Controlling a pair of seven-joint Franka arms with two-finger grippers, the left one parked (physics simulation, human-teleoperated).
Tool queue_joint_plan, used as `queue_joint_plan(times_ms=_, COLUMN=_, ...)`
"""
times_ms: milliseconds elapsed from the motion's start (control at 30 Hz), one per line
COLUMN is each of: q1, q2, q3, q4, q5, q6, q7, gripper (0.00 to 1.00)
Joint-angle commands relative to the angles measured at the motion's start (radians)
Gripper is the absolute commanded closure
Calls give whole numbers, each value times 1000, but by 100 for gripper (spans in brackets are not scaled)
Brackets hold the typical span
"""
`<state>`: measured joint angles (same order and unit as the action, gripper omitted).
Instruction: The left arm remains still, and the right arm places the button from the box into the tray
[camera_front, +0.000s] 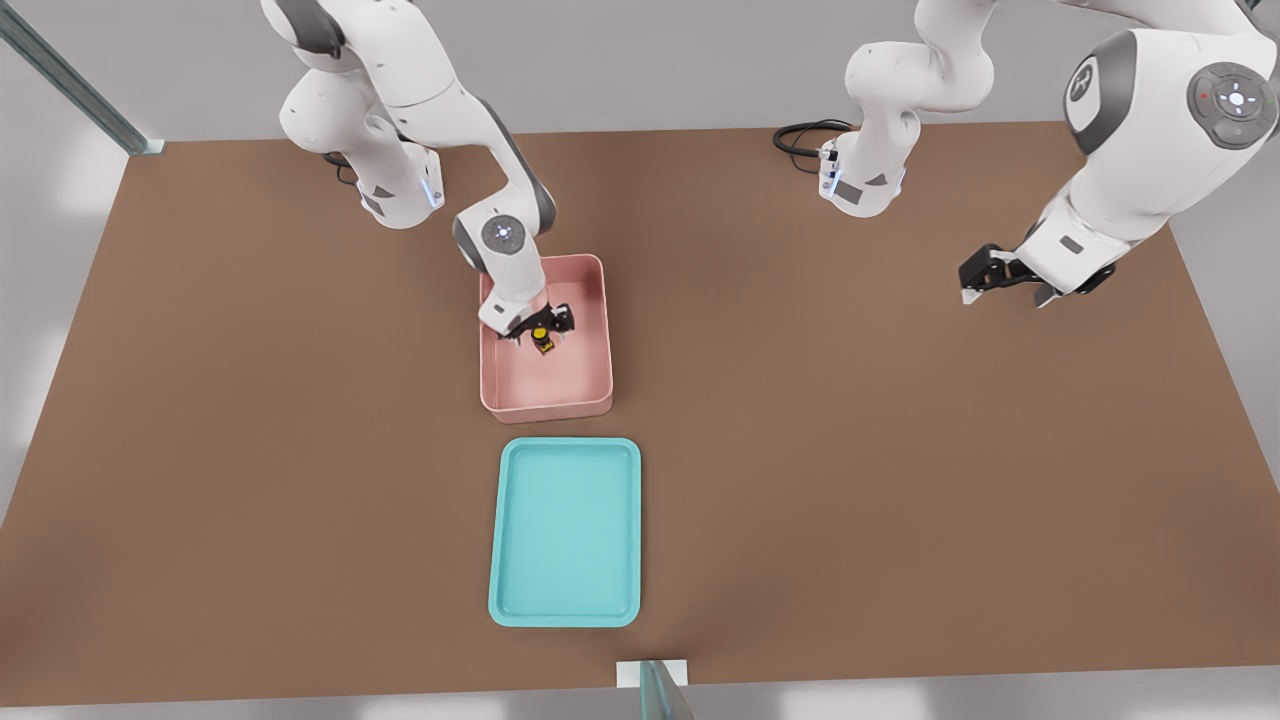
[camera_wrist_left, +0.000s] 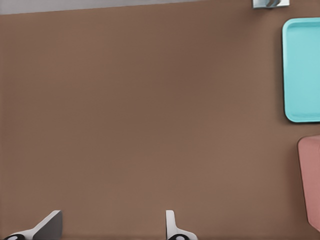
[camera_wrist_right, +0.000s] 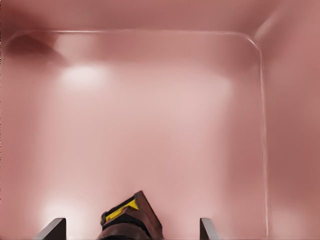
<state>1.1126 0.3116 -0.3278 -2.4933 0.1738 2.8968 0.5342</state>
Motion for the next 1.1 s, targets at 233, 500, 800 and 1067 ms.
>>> queue_joint_plan(times_ms=233, q1=-5, q2=-6, q3=27, q4=-13, q5=3, q6=73, q7=17, gripper=51)
queue_joint_plan(times_ms=500, q1=-43, q2=-32, q3=15, q4=214, q5=3, q6=-169, q7=4, gripper=57)
queue_joint_plan(times_ms=800, q1=-353, q2=409, q3=18, q4=984, q5=138, q6=-441, q7=-221, gripper=57)
queue_joint_plan(times_ms=1067, q1=-416, q2=650, q3=41, q4=1260, q5=164, q6=-441, q7=-235, gripper=0)
